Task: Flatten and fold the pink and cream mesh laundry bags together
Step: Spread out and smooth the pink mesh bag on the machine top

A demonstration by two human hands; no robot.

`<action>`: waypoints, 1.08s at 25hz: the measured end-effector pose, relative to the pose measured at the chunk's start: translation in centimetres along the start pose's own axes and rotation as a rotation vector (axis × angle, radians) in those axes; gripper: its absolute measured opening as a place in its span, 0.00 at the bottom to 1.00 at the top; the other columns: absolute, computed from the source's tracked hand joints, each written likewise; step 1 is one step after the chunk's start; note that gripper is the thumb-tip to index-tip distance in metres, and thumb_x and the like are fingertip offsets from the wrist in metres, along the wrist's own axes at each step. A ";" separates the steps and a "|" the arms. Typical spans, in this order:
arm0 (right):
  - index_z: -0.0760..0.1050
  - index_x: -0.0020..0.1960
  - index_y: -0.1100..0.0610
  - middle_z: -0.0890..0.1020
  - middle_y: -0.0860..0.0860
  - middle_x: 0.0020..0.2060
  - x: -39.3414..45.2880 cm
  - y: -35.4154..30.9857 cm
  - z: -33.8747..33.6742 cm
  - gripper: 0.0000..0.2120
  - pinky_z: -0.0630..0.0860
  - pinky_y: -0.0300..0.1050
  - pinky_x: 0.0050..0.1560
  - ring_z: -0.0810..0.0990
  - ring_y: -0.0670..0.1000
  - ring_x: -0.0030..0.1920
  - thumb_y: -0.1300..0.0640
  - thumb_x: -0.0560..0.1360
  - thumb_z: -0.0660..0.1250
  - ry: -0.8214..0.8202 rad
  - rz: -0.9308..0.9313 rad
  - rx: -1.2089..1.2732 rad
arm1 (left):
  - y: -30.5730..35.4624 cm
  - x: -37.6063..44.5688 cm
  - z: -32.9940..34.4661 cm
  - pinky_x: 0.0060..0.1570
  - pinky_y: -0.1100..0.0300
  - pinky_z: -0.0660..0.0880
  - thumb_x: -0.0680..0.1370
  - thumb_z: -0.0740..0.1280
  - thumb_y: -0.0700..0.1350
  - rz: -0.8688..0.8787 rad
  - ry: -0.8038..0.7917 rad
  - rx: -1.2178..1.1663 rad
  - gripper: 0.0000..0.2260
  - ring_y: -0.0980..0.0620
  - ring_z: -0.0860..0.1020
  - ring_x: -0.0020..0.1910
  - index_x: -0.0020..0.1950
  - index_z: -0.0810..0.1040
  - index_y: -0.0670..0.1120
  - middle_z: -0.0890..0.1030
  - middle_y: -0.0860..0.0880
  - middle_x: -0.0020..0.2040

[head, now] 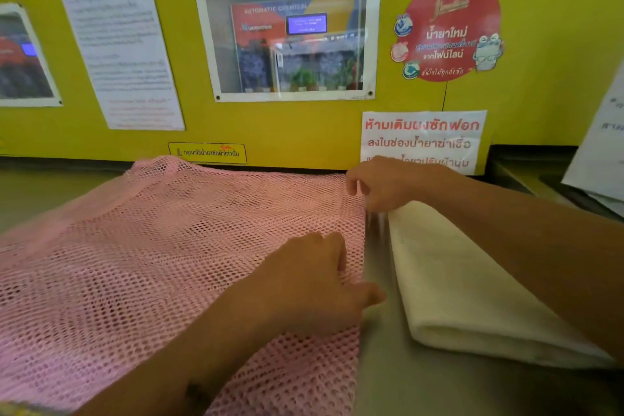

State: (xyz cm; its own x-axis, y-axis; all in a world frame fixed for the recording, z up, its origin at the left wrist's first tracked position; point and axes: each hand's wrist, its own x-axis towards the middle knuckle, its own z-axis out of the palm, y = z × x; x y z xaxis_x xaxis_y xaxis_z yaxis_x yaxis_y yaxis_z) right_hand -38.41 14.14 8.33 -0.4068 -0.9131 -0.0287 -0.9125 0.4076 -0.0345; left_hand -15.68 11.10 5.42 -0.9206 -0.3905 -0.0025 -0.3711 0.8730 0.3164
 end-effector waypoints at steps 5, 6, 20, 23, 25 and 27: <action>0.67 0.72 0.47 0.72 0.52 0.70 0.0 -0.4 0.8 0.31 0.71 0.46 0.55 0.73 0.53 0.62 0.63 0.71 0.68 -0.044 -0.004 -0.084 | 0.0 -0.4 -0.2 0.55 0.50 0.73 0.72 0.68 0.56 0.034 -0.029 0.040 0.23 0.48 0.71 0.54 0.63 0.64 0.55 0.73 0.51 0.59; 0.67 0.72 0.47 0.71 0.52 0.70 0.0 -0.5 1.0 0.31 0.71 0.45 0.55 0.73 0.53 0.63 0.63 0.72 0.68 -0.044 -0.009 -0.089 | -0.1 -0.4 -0.4 0.53 0.51 0.74 0.72 0.68 0.50 0.036 -0.024 0.024 0.23 0.49 0.72 0.54 0.64 0.63 0.55 0.74 0.50 0.60; 0.65 0.72 0.47 0.77 0.52 0.65 2.2 -3.3 2.5 0.31 0.74 0.50 0.59 0.75 0.54 0.62 0.61 0.72 0.68 0.076 -0.102 -0.203 | -5.8 -0.8 -2.2 0.41 0.62 0.70 0.75 0.61 0.38 0.238 0.225 -0.149 0.14 0.58 0.74 0.42 0.44 0.84 0.52 0.75 0.56 0.41; 0.71 0.65 0.48 0.78 0.51 0.60 2.7 -2.9 2.3 0.21 0.75 0.51 0.56 0.76 0.54 0.58 0.61 0.73 0.66 0.139 -0.107 -0.154 | -6.1 -1.8 -2.3 0.40 0.56 0.73 0.77 0.59 0.53 0.154 0.199 -0.057 0.15 0.53 0.75 0.38 0.37 0.79 0.47 0.77 0.53 0.37; 0.74 0.57 0.50 0.78 0.51 0.53 3.0 -2.5 2.0 0.13 0.76 0.50 0.51 0.77 0.53 0.53 0.59 0.73 0.66 0.193 -0.131 -0.155 | -5.9 -2.6 -2.4 0.37 0.57 0.71 0.74 0.59 0.65 0.064 0.161 -0.049 0.23 0.53 0.73 0.34 0.33 0.74 0.47 0.75 0.52 0.33; 0.75 0.55 0.51 0.76 0.50 0.51 3.2 -2.5 1.6 0.11 0.73 0.47 0.46 0.76 0.51 0.50 0.57 0.73 0.67 0.210 -0.147 -0.204 | -5.8 -3.2 -2.5 0.36 0.58 0.72 0.71 0.67 0.63 -0.004 0.126 -0.048 0.17 0.56 0.75 0.36 0.36 0.75 0.49 0.77 0.54 0.36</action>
State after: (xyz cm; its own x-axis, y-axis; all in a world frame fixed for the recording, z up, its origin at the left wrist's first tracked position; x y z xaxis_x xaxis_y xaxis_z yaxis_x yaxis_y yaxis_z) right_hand -37.40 10.21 6.73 -0.2504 -0.9533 0.1692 -0.9435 0.2794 0.1782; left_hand -10.33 6.57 5.98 -0.8957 -0.4298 0.1142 -0.3655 0.8577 0.3615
